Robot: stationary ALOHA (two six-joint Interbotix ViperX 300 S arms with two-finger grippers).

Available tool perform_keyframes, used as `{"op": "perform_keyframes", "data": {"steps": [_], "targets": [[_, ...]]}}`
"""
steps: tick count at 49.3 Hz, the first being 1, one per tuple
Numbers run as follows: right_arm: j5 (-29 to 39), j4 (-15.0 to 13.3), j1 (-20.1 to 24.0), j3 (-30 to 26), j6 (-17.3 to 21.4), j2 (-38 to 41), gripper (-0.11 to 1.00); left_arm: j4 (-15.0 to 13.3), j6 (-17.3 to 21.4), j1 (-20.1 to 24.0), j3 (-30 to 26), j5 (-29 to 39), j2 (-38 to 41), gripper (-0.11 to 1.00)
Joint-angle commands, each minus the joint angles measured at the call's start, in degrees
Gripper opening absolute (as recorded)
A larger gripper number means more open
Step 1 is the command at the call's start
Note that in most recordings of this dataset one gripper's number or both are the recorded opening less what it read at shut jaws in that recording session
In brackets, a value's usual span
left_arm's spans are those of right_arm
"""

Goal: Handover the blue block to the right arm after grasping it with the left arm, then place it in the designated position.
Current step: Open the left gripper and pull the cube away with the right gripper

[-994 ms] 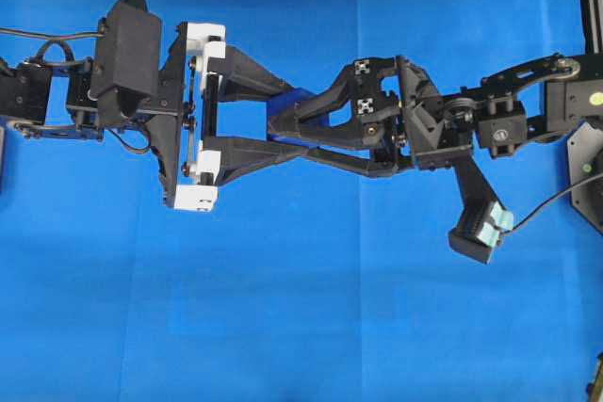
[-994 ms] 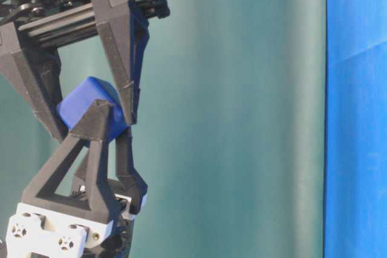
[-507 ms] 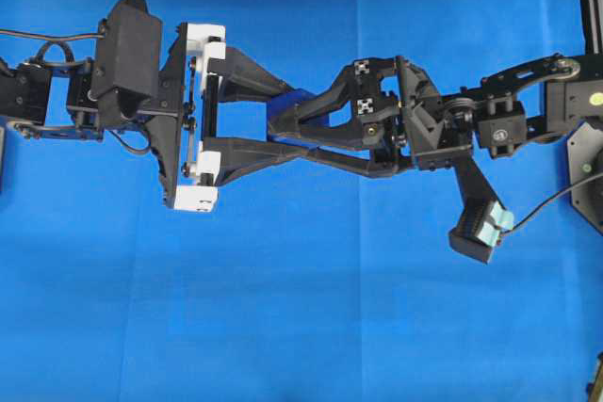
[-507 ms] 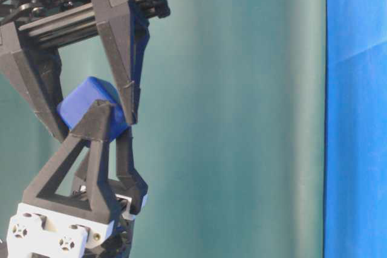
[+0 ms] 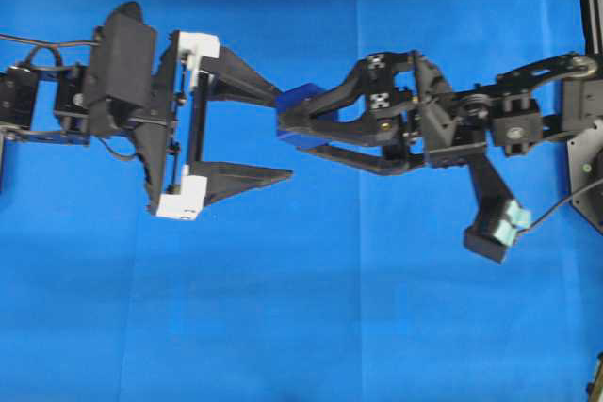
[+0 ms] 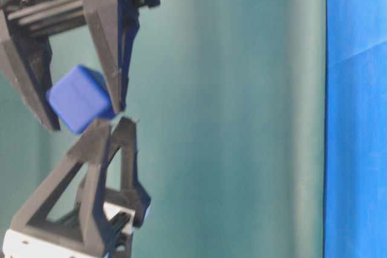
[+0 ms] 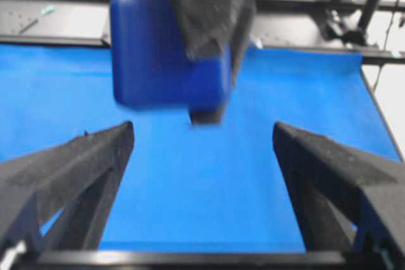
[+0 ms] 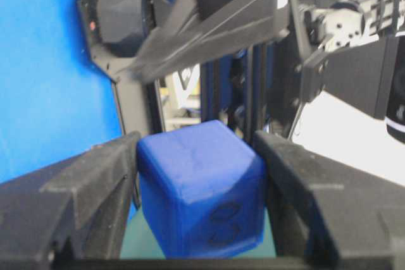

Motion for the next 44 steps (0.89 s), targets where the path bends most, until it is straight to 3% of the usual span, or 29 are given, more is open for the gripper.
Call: {"op": "perform_keyframes", "data": {"steps": [1,21,44], "targets": [[0.7,0.18,0.53,0.44,0.09,-2.81,0.5,0.09,0.0,-0.26,0.18,-0.26,-2.46,0.93],[7.56,0.88,4.39,5.45,0.09,-10.9,0.5,0.18,-0.26,-0.18,2.72,-0.09,-5.36,0.93],[8.96,1.32,5.27,5.71,0.18,-11.16,0.5,0.09,-0.26,-0.26,2.99,0.26,-5.71,0.93]]}}
